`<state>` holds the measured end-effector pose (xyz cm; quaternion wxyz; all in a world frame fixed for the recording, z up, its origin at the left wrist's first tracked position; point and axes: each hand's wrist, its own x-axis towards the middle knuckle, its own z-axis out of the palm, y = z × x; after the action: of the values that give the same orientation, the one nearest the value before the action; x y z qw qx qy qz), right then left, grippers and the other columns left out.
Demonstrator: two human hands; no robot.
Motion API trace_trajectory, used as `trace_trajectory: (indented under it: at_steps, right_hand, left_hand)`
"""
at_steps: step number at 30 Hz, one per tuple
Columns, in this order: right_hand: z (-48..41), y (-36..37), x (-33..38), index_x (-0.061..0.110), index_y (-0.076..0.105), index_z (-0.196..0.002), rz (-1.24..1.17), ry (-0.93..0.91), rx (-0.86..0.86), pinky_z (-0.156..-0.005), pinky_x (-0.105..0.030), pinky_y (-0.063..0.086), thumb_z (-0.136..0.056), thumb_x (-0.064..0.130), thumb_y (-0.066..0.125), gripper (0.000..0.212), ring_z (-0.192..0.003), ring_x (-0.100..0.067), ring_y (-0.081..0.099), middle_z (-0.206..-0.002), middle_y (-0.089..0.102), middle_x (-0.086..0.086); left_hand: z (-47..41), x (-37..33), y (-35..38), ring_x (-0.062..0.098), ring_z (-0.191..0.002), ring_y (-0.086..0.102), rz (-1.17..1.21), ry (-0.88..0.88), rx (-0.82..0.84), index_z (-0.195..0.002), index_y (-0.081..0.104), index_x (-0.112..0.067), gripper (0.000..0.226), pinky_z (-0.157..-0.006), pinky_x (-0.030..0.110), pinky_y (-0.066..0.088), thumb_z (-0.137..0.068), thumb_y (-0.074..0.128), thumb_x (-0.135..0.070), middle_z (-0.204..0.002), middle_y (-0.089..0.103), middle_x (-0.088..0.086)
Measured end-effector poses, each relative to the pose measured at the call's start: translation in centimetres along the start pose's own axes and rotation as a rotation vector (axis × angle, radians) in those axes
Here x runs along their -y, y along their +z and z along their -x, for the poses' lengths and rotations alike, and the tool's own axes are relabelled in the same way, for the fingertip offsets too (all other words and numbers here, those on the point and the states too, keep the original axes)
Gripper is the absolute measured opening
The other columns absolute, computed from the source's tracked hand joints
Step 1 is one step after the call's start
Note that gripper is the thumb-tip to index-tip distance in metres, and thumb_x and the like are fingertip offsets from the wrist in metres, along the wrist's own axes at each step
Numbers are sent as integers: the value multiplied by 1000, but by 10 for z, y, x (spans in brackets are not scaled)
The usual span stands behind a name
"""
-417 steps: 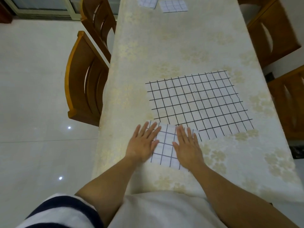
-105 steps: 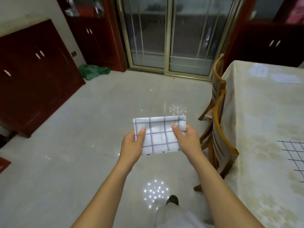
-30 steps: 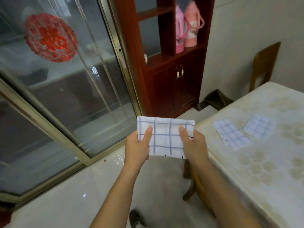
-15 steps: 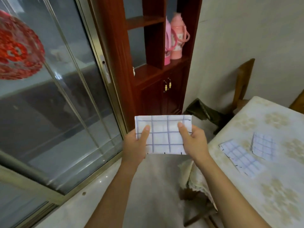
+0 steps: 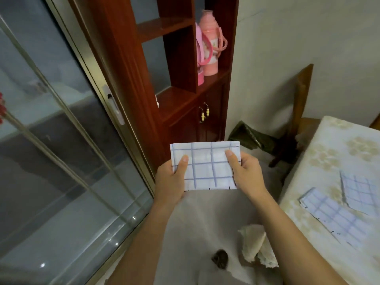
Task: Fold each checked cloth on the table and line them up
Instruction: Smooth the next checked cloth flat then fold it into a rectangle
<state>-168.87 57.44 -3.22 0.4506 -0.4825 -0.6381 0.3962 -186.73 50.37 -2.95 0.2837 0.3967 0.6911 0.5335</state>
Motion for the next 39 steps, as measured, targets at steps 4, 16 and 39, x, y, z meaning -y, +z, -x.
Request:
trace_trajectory:
  at_steps: [4, 16, 39]
  right_hand:
    - [-64, 19, -13, 19, 63, -77, -33, -16, 16, -56, -12, 46, -102, 29, 49, 31, -69, -7, 65, -72, 68, 5]
    - [-222, -37, -72, 21, 64, -78, -52, 68, -234, -59, -22, 49, -104, 29, 48, 32, -67, -10, 64, -72, 68, 2]
    - [-327, -213, -192, 9, 54, -73, 234, 704, -1104, -52, -29, 38, -101, 41, 49, 43, -57, -16, 50, -63, 52, -6]
  left_hand:
    - [-64, 2, 14, 7, -89, 72, -44, 38, 9, -102, 74, -28, 23, -78, 36, 60, -101, 57, -42, -94, 77, -11]
    - [-237, -39, 150, 7, -75, 68, -186, 125, 306, -101, 68, -26, 27, -56, 20, 46, -103, 48, -44, -84, 71, -7]
    - [-386, -81, 534, 9, -84, 65, -233, 275, 1405, -117, 62, -21, 29, -45, 14, 46, -104, 47, -42, -97, 67, -2]
